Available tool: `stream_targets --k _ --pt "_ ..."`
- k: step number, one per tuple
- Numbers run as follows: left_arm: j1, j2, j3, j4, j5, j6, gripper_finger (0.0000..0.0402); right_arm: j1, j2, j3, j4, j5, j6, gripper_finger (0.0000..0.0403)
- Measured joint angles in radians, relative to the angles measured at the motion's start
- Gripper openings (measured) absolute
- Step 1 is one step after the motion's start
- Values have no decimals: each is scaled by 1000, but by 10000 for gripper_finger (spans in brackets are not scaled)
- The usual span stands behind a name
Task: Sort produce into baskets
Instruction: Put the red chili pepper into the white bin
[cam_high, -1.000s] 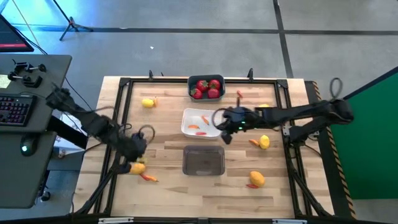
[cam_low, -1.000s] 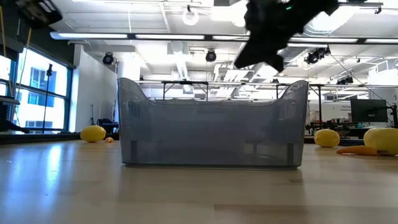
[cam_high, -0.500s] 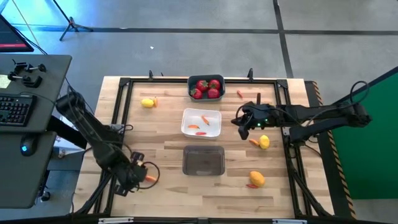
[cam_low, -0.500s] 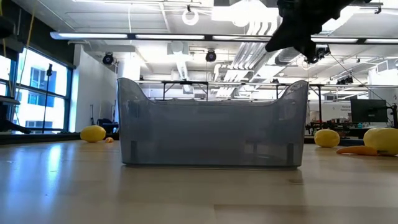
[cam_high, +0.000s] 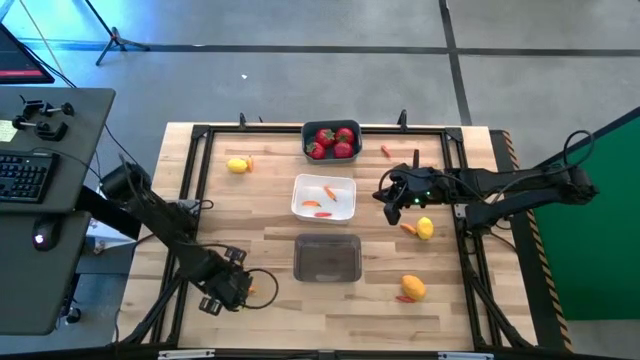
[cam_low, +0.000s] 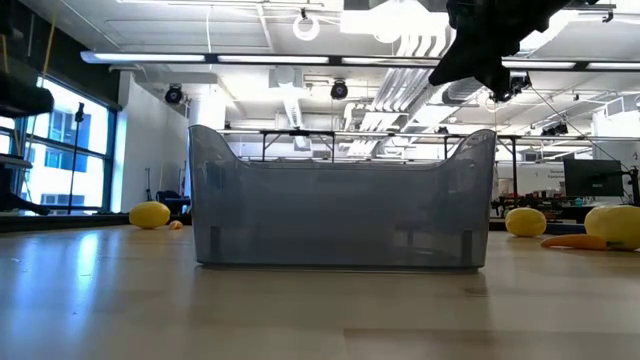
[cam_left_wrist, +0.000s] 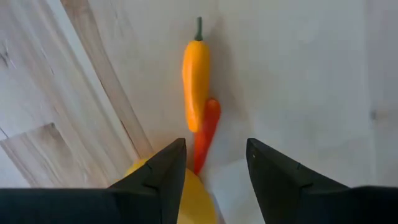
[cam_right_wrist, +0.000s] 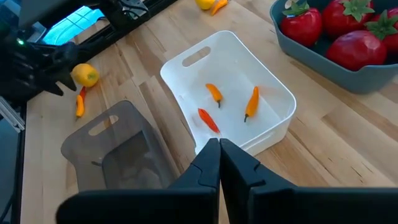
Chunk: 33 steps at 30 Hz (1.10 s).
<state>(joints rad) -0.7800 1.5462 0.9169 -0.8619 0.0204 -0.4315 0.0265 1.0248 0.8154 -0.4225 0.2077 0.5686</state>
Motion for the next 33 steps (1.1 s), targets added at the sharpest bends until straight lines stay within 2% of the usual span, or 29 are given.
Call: stream_targets --k 4,12,28,33 --pt "24 38 0 0 2 7 142 0 0 0 0 -1 0 0" --pt "47 82 0 32 74 21 117 0 0 0 -7 -6 -18 0" --pt "48 169 3 40 110 15 111 0 0 0 -33 -21 -54 0" --pt "66 164 1 40 120 -20 80 0 0 0 -38 -21 -72 0"
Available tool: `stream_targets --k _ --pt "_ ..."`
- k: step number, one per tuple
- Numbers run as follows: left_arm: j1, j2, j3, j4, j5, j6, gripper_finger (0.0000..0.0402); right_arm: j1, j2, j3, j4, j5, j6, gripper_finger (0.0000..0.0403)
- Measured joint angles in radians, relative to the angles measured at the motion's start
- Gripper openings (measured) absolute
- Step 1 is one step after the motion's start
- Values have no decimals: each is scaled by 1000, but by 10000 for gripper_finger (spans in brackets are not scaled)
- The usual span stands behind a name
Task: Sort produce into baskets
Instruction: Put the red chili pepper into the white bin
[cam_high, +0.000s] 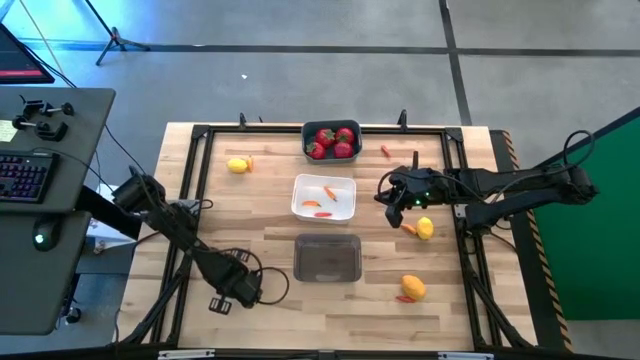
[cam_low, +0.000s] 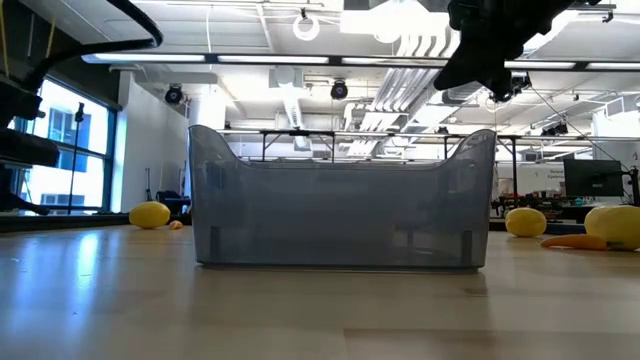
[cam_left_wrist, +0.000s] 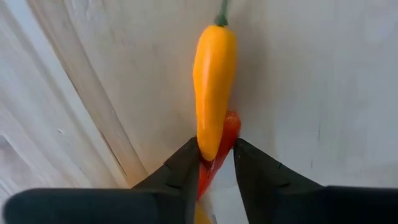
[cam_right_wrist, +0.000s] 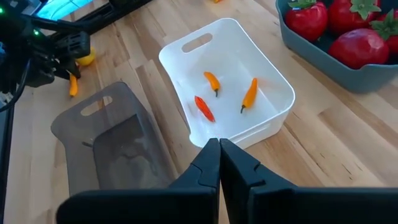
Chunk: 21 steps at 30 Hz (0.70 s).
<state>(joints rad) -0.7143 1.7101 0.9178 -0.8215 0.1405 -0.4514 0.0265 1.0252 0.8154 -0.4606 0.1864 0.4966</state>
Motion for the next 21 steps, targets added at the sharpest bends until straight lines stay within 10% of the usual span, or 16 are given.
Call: stream_targets --k 7,21 --pt "27 -37 8 6 21 16 7 0 0 0 -5 -7 -20 0" --pt "34 -120 207 -145 67 60 1 0 0 0 -7 -14 -99 0"
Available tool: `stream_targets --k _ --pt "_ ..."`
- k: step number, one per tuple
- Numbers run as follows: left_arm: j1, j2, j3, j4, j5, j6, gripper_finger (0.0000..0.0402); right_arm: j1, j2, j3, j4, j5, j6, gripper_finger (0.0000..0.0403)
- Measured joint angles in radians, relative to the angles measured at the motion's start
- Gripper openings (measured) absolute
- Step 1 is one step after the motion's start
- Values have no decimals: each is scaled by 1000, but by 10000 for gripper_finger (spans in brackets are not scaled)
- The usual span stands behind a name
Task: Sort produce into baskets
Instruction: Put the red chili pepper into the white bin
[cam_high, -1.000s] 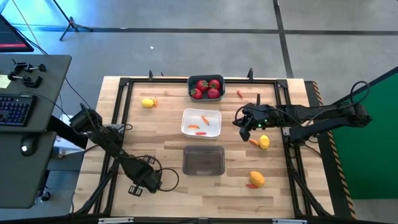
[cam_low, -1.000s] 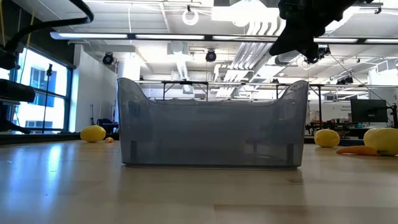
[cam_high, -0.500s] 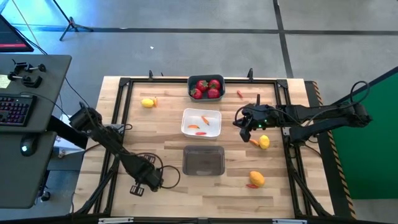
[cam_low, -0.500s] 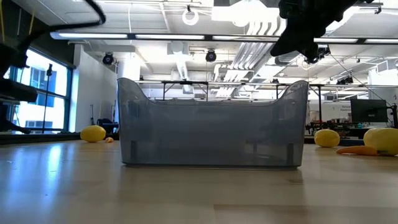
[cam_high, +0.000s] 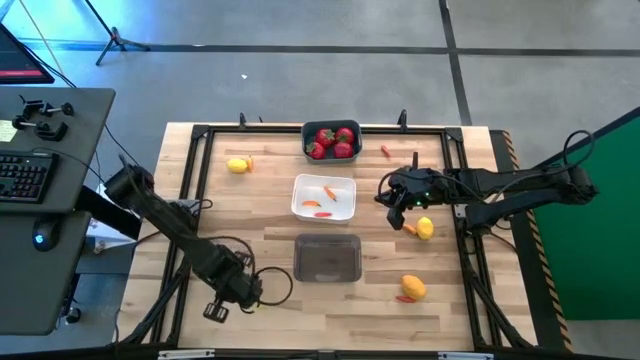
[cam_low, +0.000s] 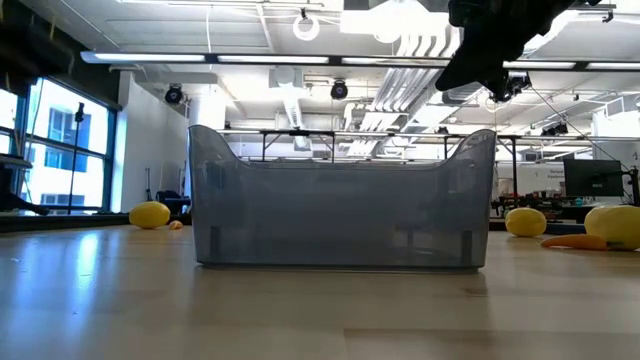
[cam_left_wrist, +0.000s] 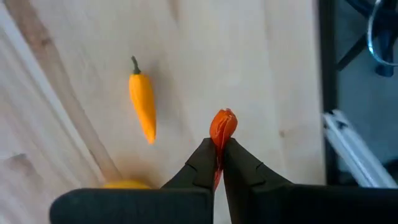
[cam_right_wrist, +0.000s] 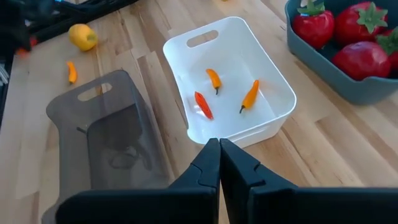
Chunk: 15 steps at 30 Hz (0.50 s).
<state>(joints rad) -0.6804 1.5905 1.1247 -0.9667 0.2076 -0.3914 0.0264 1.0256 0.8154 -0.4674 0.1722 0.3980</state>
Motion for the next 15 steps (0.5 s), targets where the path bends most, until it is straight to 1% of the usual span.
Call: stream_targets --k 3,7,11,15 --pt "40 -33 55 -98 1 0 1 0 0 0 0 0 -33 0" --pt "152 -97 97 -150 -10 -9 1 0 0 0 0 0 -43 0" --pt "313 -145 108 -125 -70 -13 0 0 0 0 0 5 -64 0" --pt "497 -138 122 -54 -87 37 0 -9 0 0 1 23 -67 0"
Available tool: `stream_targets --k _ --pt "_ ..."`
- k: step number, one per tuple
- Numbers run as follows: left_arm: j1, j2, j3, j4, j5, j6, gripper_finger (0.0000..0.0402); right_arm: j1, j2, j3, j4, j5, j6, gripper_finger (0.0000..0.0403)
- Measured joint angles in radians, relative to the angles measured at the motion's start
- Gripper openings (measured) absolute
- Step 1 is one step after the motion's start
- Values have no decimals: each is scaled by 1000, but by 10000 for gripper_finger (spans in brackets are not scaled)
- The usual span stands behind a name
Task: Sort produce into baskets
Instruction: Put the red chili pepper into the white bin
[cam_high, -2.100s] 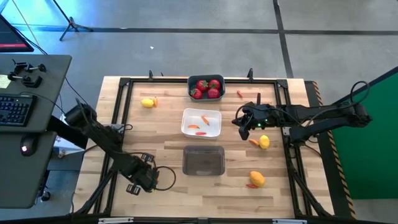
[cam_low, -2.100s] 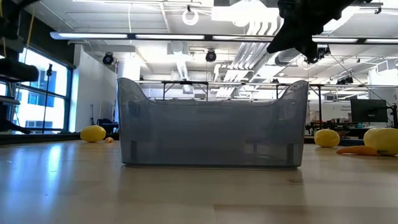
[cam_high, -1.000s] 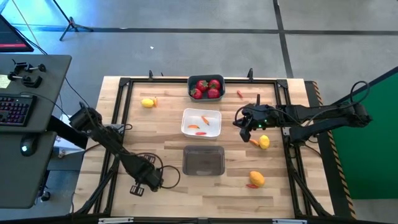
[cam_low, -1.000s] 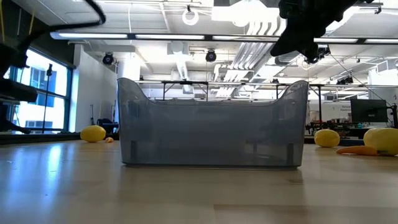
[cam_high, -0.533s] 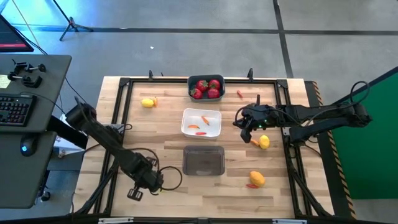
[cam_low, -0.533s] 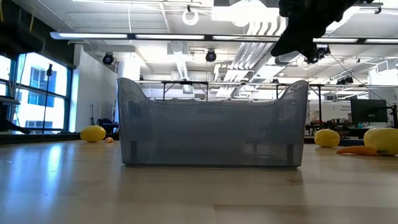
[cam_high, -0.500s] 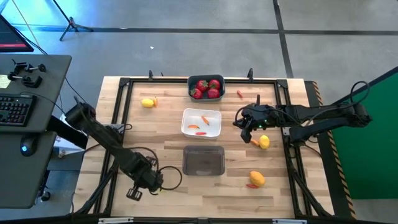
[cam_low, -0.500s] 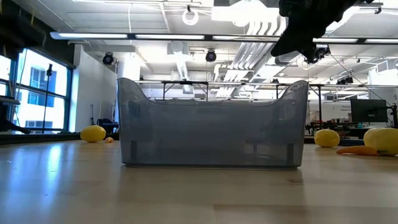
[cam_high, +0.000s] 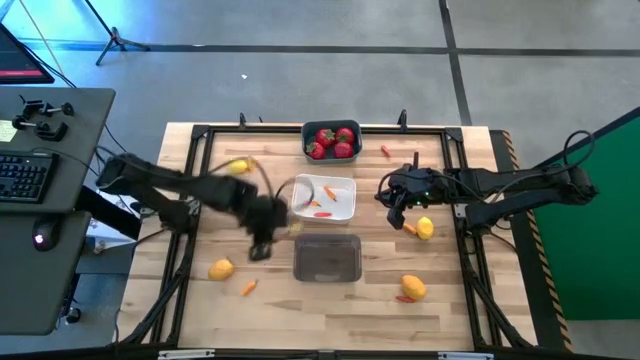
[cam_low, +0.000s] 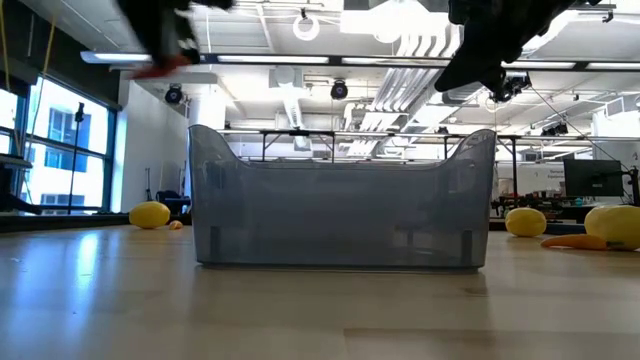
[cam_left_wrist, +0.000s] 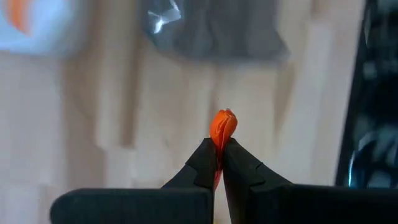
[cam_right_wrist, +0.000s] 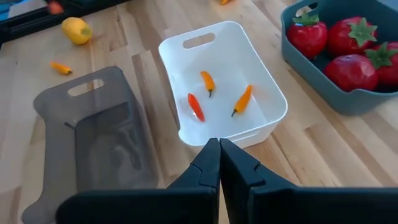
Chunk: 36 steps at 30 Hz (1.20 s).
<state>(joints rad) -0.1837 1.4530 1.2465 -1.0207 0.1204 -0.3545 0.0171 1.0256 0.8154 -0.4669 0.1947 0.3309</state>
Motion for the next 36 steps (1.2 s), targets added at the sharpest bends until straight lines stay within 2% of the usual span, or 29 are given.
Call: stream_targets --k 7,13,18,22,32,36 --pt "259 108 31 281 -45 55 0 -56 0 0 2 0 -26 0" --pt "381 243 85 445 -45 124 0 -117 2 0 5 1 2 0" --pt "433 346 98 472 -30 182 0 -159 14 0 3 1 17 0" --pt "467 408 98 473 62 191 0 -199 40 0 4 1 70 0" --pt "485 484 91 538 107 227 1 -285 122 0 7 -2 132 0" --pt "485 506 91 560 115 203 14 -321 132 0 10 -30 105 0"
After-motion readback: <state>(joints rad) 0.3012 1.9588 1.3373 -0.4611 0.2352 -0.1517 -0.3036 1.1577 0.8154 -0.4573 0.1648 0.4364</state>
